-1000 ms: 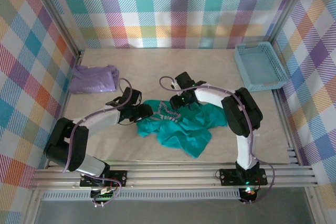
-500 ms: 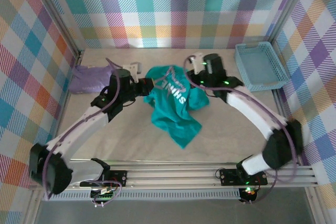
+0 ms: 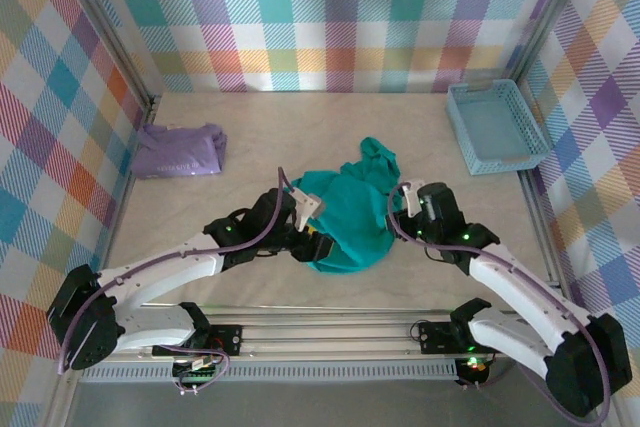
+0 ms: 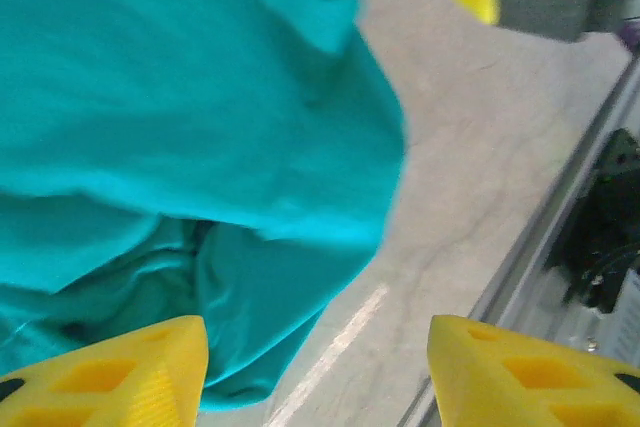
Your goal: Fold the inside-out t-shirt
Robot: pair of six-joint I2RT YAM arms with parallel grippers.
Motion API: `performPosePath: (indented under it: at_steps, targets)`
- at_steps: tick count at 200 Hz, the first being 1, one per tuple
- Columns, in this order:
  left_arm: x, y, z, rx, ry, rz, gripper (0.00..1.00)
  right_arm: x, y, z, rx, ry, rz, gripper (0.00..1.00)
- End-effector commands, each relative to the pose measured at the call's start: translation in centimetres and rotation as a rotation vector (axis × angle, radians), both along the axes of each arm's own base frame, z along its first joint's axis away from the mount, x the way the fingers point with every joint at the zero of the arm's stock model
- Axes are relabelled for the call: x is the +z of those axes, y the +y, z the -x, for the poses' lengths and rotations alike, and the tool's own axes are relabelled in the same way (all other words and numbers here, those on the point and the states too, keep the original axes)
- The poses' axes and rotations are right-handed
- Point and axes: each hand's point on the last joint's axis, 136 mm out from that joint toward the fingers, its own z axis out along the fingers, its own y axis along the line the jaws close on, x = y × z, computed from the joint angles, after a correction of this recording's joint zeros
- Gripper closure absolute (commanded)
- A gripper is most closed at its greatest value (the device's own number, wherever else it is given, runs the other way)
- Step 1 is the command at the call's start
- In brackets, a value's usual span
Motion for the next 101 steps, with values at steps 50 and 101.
performPosePath:
  at_steps: [50, 101]
  targets:
    - [-3.7, 5.3, -7.8, 0.469, 0.264, 0.001, 0.33, 0.1, 11.7, 0.6, 0.315, 0.057, -0.096, 0.45]
    - [-6.2, 6.9, -8.9, 0.594, 0.328, -0.006, 0.33, -5.4, 14.6, -1.6, 0.279, 0.093, 0.04, 0.54]
